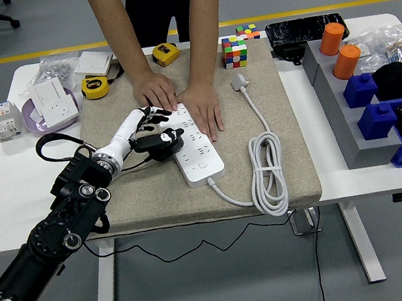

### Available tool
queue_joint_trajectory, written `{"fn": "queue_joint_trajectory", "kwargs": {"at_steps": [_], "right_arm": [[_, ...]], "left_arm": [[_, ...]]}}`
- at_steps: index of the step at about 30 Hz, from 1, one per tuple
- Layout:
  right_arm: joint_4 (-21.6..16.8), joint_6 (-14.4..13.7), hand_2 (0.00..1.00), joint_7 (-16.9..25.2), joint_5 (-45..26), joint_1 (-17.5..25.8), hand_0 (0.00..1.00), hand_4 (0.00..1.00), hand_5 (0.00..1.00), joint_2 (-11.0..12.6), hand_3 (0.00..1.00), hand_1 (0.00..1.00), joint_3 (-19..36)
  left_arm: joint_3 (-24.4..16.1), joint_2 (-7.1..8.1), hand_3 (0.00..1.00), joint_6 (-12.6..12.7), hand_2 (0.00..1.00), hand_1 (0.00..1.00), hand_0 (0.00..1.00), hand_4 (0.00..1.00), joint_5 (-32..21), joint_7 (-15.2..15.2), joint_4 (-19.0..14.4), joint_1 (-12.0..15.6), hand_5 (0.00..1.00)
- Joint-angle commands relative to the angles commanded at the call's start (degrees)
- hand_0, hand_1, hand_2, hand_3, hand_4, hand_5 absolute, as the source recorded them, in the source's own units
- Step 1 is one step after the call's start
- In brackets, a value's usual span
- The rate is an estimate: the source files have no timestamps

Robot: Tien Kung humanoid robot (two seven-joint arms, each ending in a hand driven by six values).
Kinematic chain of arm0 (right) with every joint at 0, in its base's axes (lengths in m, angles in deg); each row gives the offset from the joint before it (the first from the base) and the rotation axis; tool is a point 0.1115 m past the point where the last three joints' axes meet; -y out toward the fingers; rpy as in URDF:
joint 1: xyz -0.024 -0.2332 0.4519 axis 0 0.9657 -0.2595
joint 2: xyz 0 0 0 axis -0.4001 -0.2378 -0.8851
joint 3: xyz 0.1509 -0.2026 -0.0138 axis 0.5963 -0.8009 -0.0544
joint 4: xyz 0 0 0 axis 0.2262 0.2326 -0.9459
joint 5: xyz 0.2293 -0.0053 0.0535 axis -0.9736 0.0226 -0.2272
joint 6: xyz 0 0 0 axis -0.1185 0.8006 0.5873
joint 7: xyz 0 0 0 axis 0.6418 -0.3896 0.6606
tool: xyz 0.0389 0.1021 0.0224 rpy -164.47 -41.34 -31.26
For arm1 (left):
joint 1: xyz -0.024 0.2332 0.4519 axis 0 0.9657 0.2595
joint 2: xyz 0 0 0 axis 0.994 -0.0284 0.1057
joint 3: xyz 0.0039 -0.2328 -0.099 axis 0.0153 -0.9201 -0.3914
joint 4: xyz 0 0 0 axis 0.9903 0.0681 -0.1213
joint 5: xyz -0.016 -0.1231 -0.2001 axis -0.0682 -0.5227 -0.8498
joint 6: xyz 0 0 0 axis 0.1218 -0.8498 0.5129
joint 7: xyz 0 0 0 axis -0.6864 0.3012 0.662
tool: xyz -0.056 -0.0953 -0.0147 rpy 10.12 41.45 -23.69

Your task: Pick up the plug,place it near the board,insert it into the board,press the button

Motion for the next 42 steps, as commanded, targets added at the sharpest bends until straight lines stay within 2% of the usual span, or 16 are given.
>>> {"fn": "queue_joint_trajectory", "kwargs": {"at_steps": [3,4,6,9,10,15,16,21,22,32,42], "right_arm": [[0.0,0.0,0.693,-0.1,0.3,0.1,0.803,0.89,0.572,0.0,0.607,0.716,0.3],[0.0,0.0,0.692,-0.1,0.5,0.2,0.803,0.89,0.572,0.1,0.606,0.716,0.5],[0.0,0.0,0.692,-0.2,0.7,0.3,0.803,0.89,0.572,0.1,0.606,0.716,0.8],[0.0,0.1,0.692,-0.4,1.2,0.4,0.803,0.89,0.572,0.1,0.606,0.716,1.3],[0.0,0.1,0.693,-0.4,1.3,0.4,0.804,0.89,0.572,0.1,0.607,0.716,1.3],[0.0,0.0,0.693,-0.2,0.6,0.1,0.804,0.89,0.572,0.0,0.607,0.716,0.7],[0.0,0.0,0.693,-0.2,0.6,0.1,0.803,0.89,0.572,0.0,0.607,0.716,0.6],[0.0,0.1,0.693,-0.3,0.9,0.3,0.803,0.89,0.572,0.0,0.607,0.716,0.9],[0.0,0.1,0.692,-0.3,0.9,0.3,0.803,0.89,0.572,0.0,0.608,0.716,0.9],[0.0,0.1,0.692,-0.3,1.0,0.5,0.803,0.89,0.571,0.0,0.607,0.716,0.6],[0.0,0.1,0.693,-0.3,0.9,0.6,0.804,0.891,0.572,0.1,0.607,0.717,0.6]], "left_arm": [[1.1,0.0,0.912,0.0,0.897,0.934,0.908,0.998,4.6,-0.4,1.7,0.0,0.488],[1.6,0.0,0.845,0.1,0.839,0.886,0.867,0.998,5.9,-0.6,2.0,0.1,0.393],[2.2,0.0,0.845,0.6,0.839,0.886,0.867,0.998,7.9,-0.7,2.3,0.3,0.393],[3.3,0.0,0.845,3.2,0.839,0.886,0.867,0.998,12.2,-1.0,2.4,0.5,0.393],[3.4,0.0,0.551,3.9,0.546,0.523,0.437,0.992,13.1,-1.0,2.4,0.5,0.131],[4.0,0.0,0.551,8.3,0.546,0.523,0.437,0.992,13.8,0.3,1.9,0.5,0.131],[4.0,0.0,0.533,8.7,0.499,0.409,0.315,0.747,13.9,0.3,1.8,0.5,0.089],[4.0,0.0,0.533,9.2,0.499,0.409,0.315,0.747,14.3,0.3,1.9,0.4,0.089],[4.0,0.0,0.52,9.3,0.459,0.349,0.29,0.733,14.3,0.3,1.9,0.5,0.089],[4.6,0.0,0.518,10.4,0.451,0.343,0.288,0.735,12.1,0.9,1.6,0.6,0.092],[4.5,0.0,0.495,8.5,0.426,0.34,0.288,0.72,-1.6,2.1,-0.3,1.4,0.101]]}}
